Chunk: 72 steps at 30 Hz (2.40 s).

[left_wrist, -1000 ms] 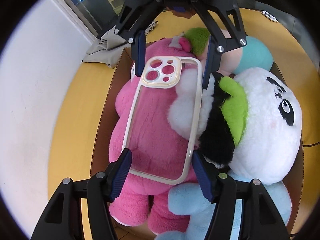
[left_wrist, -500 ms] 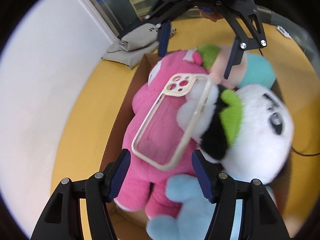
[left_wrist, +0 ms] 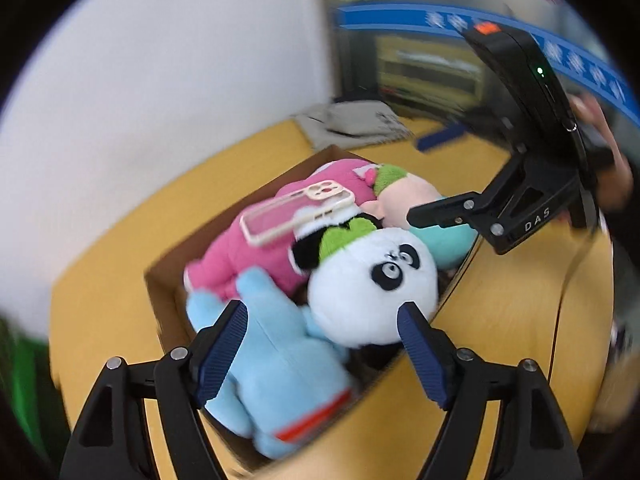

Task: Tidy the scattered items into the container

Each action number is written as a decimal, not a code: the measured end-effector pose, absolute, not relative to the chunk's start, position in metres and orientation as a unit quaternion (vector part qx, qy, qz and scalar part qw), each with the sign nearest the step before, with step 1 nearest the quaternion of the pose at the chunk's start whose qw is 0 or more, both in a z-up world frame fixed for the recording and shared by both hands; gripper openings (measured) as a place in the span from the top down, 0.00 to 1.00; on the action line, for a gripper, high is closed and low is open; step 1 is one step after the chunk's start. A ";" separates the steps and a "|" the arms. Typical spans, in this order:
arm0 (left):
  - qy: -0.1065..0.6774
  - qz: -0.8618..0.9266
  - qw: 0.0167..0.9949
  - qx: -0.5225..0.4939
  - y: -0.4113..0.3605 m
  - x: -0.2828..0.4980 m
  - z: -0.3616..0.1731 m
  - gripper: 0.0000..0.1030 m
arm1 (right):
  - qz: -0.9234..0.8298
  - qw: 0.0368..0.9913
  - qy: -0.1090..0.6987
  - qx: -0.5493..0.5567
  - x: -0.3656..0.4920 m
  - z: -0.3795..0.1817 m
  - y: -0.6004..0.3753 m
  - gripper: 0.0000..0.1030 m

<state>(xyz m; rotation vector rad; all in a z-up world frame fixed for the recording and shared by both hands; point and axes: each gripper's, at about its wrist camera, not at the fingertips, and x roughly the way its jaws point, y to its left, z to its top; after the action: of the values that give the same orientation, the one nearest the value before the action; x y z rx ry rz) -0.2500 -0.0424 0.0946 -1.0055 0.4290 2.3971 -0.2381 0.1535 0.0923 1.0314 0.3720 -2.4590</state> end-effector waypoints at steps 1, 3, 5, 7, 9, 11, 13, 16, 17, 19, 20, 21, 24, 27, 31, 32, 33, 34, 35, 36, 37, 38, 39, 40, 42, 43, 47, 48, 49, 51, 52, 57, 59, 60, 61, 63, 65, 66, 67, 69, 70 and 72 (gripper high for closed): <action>0.141 0.888 0.234 -0.370 -0.042 -0.241 0.091 0.25 | -0.900 0.199 0.118 0.370 -0.234 0.088 0.155 0.05; 0.112 0.902 0.195 -0.369 -0.043 -0.228 0.083 0.25 | -0.915 0.153 0.088 0.363 -0.221 0.082 0.156 0.05; 0.072 0.913 0.159 -0.368 -0.049 -0.208 0.082 0.25 | -0.920 0.139 0.063 0.361 -0.200 0.082 0.157 0.05; 0.042 0.925 0.117 -0.359 -0.052 -0.187 0.082 0.25 | -0.925 0.126 0.050 0.355 -0.182 0.083 0.156 0.04; 0.027 0.934 0.076 -0.347 -0.053 -0.165 0.085 0.24 | -0.932 0.108 0.052 0.342 -0.163 0.085 0.151 0.04; 0.014 0.942 0.048 -0.333 -0.055 -0.143 0.090 0.24 | -0.939 0.099 0.055 0.326 -0.143 0.086 0.144 0.04; -0.005 0.945 0.036 -0.324 -0.054 -0.128 0.091 0.24 | -0.943 0.095 0.052 0.316 -0.125 0.086 0.138 0.02; -0.027 0.947 0.032 -0.318 -0.053 -0.112 0.091 0.24 | -0.943 0.100 0.048 0.315 -0.104 0.086 0.133 0.02; -0.030 0.947 0.029 -0.318 -0.054 -0.110 0.091 0.24 | -0.942 0.099 0.050 0.316 -0.102 0.085 0.132 0.02; -0.037 0.948 0.021 -0.317 -0.055 -0.108 0.092 0.24 | -0.941 0.099 0.053 0.319 -0.095 0.084 0.132 0.02; -0.038 0.948 0.019 -0.316 -0.055 -0.109 0.092 0.24 | -0.941 0.097 0.054 0.319 -0.093 0.084 0.131 0.02; -0.040 0.948 0.018 -0.316 -0.056 -0.109 0.091 0.24 | -0.942 0.094 0.053 0.317 -0.091 0.083 0.131 0.02; -0.039 0.946 0.019 -0.320 -0.057 -0.113 0.088 0.24 | -0.943 0.089 0.053 0.318 -0.086 0.081 0.131 0.01; -0.042 0.945 0.016 -0.323 -0.059 -0.116 0.086 0.24 | -0.944 0.082 0.058 0.316 -0.083 0.079 0.131 0.01; -0.049 0.944 0.013 -0.326 -0.062 -0.118 0.082 0.24 | -0.943 0.080 0.054 0.318 -0.083 0.077 0.133 0.01; -0.051 0.944 0.010 -0.326 -0.063 -0.119 0.081 0.24 | -0.943 0.078 0.056 0.318 -0.083 0.077 0.134 0.01; -0.052 0.944 0.007 -0.327 -0.064 -0.120 0.080 0.24 | -0.943 0.076 0.058 0.317 -0.083 0.077 0.135 0.01; -0.054 0.943 0.006 -0.329 -0.065 -0.121 0.079 0.24 | -0.944 0.074 0.058 0.317 -0.083 0.077 0.136 0.01; -0.057 0.942 0.005 -0.331 -0.065 -0.121 0.077 0.24 | -0.944 0.072 0.057 0.316 -0.083 0.077 0.138 0.01; -0.059 0.941 0.005 -0.333 -0.065 -0.122 0.076 0.24 | -0.944 0.071 0.057 0.316 -0.084 0.077 0.138 0.01; -0.059 0.941 0.005 -0.334 -0.065 -0.122 0.075 0.24 | -0.944 0.069 0.057 0.317 -0.084 0.076 0.139 0.01; -0.059 0.940 0.006 -0.335 -0.064 -0.122 0.075 0.24 | -0.944 0.068 0.056 0.317 -0.085 0.076 0.140 0.01; -0.056 0.941 0.006 -0.335 -0.063 -0.123 0.074 0.23 | -0.944 0.068 0.056 0.318 -0.085 0.076 0.141 0.01; -0.054 0.941 0.006 -0.335 -0.062 -0.123 0.073 0.24 | -0.944 0.068 0.056 0.319 -0.086 0.075 0.141 0.01; -0.052 0.941 0.007 -0.334 -0.060 -0.122 0.072 0.24 | -0.943 0.069 0.056 0.321 -0.087 0.073 0.141 0.01; -0.051 0.941 0.008 -0.335 -0.059 -0.122 0.071 0.23 | -0.942 0.072 0.054 0.324 -0.088 0.072 0.142 0.01; -0.047 0.940 0.008 -0.339 -0.056 -0.124 0.067 0.24 | -0.940 0.072 0.048 0.330 -0.092 0.067 0.144 0.01; -0.047 0.939 0.009 -0.341 -0.056 -0.125 0.065 0.24 | -0.940 0.072 0.048 0.331 -0.093 0.066 0.144 0.01; -0.048 0.938 0.013 -0.343 -0.056 -0.125 0.064 0.24 | -0.940 0.072 0.048 0.331 -0.093 0.065 0.144 0.01; -0.050 0.937 0.017 -0.345 -0.055 -0.126 0.063 0.24 | -0.940 0.071 0.049 0.331 -0.094 0.065 0.144 0.01; -0.049 0.937 0.018 -0.345 -0.054 -0.127 0.063 0.24 | -0.939 0.071 0.050 0.331 -0.095 0.064 0.144 0.01; -0.043 0.937 0.019 -0.345 -0.049 -0.131 0.059 0.23 | -0.938 0.070 0.049 0.336 -0.096 0.059 0.146 0.01; -0.040 0.937 0.016 -0.347 -0.047 -0.132 0.057 0.24 | -0.938 0.069 0.049 0.336 -0.097 0.058 0.146 0.01; -0.041 0.936 0.017 -0.349 -0.047 -0.132 0.056 0.24 | -0.938 0.068 0.049 0.336 -0.097 0.058 0.147 0.01; -0.042 0.935 0.019 -0.351 -0.047 -0.133 0.054 0.24 | -0.938 0.068 0.050 0.336 -0.097 0.057 0.147 0.01; -0.043 0.934 0.020 -0.353 -0.046 -0.134 0.053 0.24 | -0.938 0.066 0.049 0.337 -0.097 0.056 0.148 0.01; -0.042 0.934 0.021 -0.354 -0.045 -0.134 0.052 0.24 | -0.938 0.066 0.049 0.338 -0.098 0.054 0.149 0.01; -0.046 0.933 0.024 -0.356 -0.045 -0.134 0.052 0.24 | -0.937 0.066 0.049 0.339 -0.098 0.053 0.149 0.01; -0.051 0.932 0.027 -0.357 -0.045 -0.134 0.051 0.24 | -0.937 0.066 0.048 0.340 -0.098 0.052 0.149 0.01; -0.057 0.932 0.030 -0.357 -0.046 -0.133 0.051 0.24 | -0.936 0.067 0.046 0.343 -0.099 0.050 0.149 0.01; -0.055 0.932 0.027 -0.358 -0.045 -0.133 0.051 0.24 | -0.936 0.068 0.046 0.343 -0.099 0.049 0.149 0.01; -0.047 0.932 0.020 -0.359 -0.043 -0.133 0.050 0.23 | -0.935 0.068 0.047 0.344 -0.099 0.048 0.148 0.01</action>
<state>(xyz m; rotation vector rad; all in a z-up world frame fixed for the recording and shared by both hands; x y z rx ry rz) -0.1333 -0.0434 0.0498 -1.1137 -0.1448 2.8900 -0.0987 0.1478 0.0485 1.0363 0.1415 -2.8175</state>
